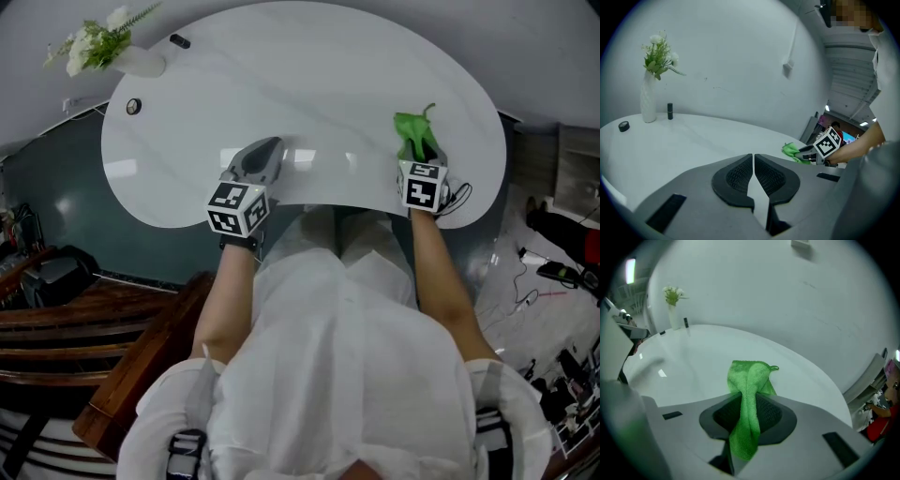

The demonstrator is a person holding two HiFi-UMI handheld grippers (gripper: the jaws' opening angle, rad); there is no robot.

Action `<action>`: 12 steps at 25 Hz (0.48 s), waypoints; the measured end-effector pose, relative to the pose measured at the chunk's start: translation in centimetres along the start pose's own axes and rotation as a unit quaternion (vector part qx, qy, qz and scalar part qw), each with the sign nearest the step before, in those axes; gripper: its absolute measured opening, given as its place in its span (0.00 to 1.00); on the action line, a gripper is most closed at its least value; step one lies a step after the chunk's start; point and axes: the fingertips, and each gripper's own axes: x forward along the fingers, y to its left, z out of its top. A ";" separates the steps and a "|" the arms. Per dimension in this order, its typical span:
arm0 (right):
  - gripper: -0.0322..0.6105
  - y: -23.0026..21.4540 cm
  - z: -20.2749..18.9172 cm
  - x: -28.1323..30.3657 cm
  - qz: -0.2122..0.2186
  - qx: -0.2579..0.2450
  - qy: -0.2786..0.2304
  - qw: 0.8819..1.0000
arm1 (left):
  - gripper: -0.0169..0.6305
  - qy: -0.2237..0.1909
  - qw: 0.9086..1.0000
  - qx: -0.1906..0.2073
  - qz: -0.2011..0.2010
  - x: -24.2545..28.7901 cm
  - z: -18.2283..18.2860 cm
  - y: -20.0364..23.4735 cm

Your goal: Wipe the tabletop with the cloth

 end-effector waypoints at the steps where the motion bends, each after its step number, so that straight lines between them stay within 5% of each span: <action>1: 0.17 2.2 0.6 0.0 0.015 -0.005 -0.005 1.000 | 0.07 -0.001 1.000 -0.001 0.005 -0.6 -0.2 0.6; 12: 0.17 23.6 2.4 -3.0 0.176 -0.129 -0.029 0.975 | 0.07 0.006 1.000 -0.006 0.023 -6.3 -3.2 4.0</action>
